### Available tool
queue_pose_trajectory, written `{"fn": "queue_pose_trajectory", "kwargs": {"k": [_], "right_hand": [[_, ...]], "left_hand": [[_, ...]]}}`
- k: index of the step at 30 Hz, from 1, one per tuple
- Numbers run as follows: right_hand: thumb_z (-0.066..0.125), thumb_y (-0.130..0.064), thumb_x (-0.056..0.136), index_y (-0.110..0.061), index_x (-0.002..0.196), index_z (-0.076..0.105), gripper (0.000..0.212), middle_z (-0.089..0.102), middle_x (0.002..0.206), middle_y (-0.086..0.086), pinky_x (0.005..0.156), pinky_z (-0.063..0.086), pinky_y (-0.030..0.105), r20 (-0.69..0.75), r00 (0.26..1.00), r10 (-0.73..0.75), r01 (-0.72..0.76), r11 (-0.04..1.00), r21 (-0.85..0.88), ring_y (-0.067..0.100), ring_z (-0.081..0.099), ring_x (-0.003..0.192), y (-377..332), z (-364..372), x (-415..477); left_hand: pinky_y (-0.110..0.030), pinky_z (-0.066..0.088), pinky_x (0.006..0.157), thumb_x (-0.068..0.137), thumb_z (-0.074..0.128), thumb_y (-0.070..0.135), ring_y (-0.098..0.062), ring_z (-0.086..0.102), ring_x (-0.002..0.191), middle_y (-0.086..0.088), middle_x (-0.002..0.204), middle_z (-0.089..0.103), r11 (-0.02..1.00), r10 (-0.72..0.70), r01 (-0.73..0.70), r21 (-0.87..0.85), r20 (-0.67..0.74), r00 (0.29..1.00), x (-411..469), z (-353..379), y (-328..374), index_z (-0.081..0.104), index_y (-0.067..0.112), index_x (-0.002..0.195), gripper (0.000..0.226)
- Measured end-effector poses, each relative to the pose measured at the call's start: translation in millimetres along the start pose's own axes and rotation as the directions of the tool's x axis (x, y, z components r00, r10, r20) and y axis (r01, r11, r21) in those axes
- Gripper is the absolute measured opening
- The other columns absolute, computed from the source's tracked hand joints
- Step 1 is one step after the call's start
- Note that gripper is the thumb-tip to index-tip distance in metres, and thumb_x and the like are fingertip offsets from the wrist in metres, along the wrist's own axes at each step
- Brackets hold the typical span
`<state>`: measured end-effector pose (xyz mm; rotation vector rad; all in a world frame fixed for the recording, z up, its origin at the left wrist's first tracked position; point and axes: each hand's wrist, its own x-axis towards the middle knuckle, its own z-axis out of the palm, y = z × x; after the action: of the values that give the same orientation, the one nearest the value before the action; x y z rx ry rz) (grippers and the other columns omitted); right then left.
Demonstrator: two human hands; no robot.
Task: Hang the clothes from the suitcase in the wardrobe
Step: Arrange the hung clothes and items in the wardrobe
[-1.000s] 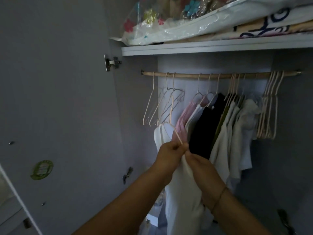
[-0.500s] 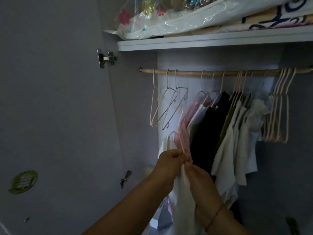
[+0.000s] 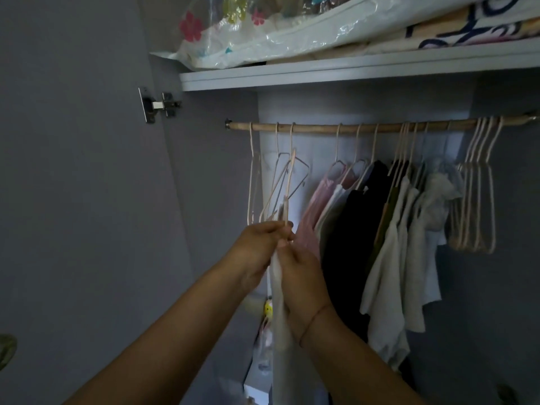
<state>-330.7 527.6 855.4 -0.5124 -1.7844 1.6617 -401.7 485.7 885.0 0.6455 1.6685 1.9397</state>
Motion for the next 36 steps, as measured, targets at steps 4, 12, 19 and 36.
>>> {"fn": "queue_pose_trajectory", "kwargs": {"k": [4, 12, 19, 36], "right_hand": [[0.043, -0.023, 0.097, -0.001, 0.102, 0.062, 0.03, 0.064, 0.092, 0.008, 0.08, 0.045, 0.028, 0.02, 0.999, -0.049, 0.05, 0.998, -0.044, 0.025, 0.06, 0.097, -6.9, 11.4, 34.0], [0.058, -0.028, 0.089, -0.004, 0.101, 0.059, 0.027, 0.065, 0.098, 0.017, 0.087, 0.047, 0.035, 0.001, 0.995, -0.098, 0.098, 0.995, 0.017, 0.026, 0.061, 0.097, 6.4, -4.7, 83.9], [0.055, -0.014, 0.092, -0.005, 0.103, 0.059, 0.014, 0.065, 0.099, 0.017, 0.077, 0.046, 0.021, -0.014, 0.994, -0.112, 0.112, 0.991, 0.076, 0.018, 0.06, 0.088, 3.9, -26.0, 125.8], [0.055, -0.017, 0.092, -0.009, 0.089, 0.055, 0.009, 0.054, 0.073, 0.0, 0.065, 0.041, 0.022, -0.006, 0.982, -0.186, 0.186, 0.978, 0.096, 0.01, 0.05, 0.068, 23.1, -20.2, 153.6]], "left_hand": [[-0.02, 0.049, 0.07, 0.092, 0.055, 0.007, -0.008, 0.061, 0.073, 0.004, 0.077, 0.064, 0.999, -0.047, 0.048, -0.022, 0.071, 0.996, 37.6, -7.6, 14.5, 0.066, -0.001, 0.098, 0.015], [-0.016, 0.048, 0.05, 0.095, 0.05, 0.009, -0.006, 0.055, 0.049, 0.002, 0.06, 0.06, 0.988, -0.056, 0.081, -0.132, 0.183, 0.981, 104.7, 8.7, 22.0, 0.063, 0.004, 0.087, 0.015], [-0.018, 0.049, 0.051, 0.096, 0.05, 0.009, -0.008, 0.057, 0.051, 0.003, 0.063, 0.061, 0.987, -0.05, 0.079, -0.141, 0.195, 0.98, 147.6, 33.0, 28.6, 0.065, 0.004, 0.098, 0.016], [-0.022, 0.053, 0.054, 0.095, 0.05, 0.006, -0.012, 0.06, 0.052, 0.0, 0.077, 0.059, 0.999, -0.035, 0.043, -0.022, 0.296, 0.955, 168.2, 21.4, 27.7, 0.059, 0.001, 0.122, 0.029]]}}
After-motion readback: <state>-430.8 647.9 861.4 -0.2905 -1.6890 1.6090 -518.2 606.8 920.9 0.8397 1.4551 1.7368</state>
